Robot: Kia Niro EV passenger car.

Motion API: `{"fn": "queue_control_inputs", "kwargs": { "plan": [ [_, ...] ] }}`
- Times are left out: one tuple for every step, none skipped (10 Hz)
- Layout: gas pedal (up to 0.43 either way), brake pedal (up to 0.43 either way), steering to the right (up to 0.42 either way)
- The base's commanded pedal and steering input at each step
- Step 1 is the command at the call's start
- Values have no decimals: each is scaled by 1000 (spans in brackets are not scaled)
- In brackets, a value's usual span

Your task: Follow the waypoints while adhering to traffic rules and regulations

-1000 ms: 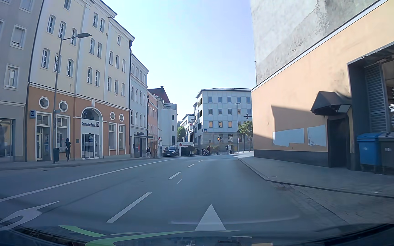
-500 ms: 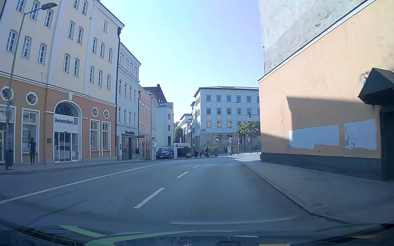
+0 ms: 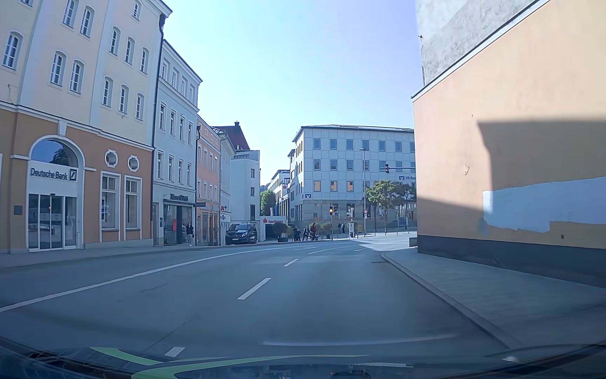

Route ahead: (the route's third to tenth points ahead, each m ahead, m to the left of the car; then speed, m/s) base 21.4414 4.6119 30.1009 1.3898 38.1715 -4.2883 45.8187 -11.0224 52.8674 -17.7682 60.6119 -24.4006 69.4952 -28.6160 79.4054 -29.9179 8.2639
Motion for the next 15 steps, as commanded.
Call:
{"fn": "queue_control_inputs", "kwargs": {
  "plan": [
    [0, 201, 16],
    [0, 201, 17],
    [0, 201, 16],
    [0, 201, 17],
    [0, 201, 19],
    [0, 201, 21],
    [0, 195, 21],
    [0, 201, 21],
    [0, 201, 21],
    [0, 195, 22],
    [0, 201, 23],
    [0, 195, 26],
    [0, 201, 28],
    [0, 201, 29],
    [0, 195, 30]
  ]
}}
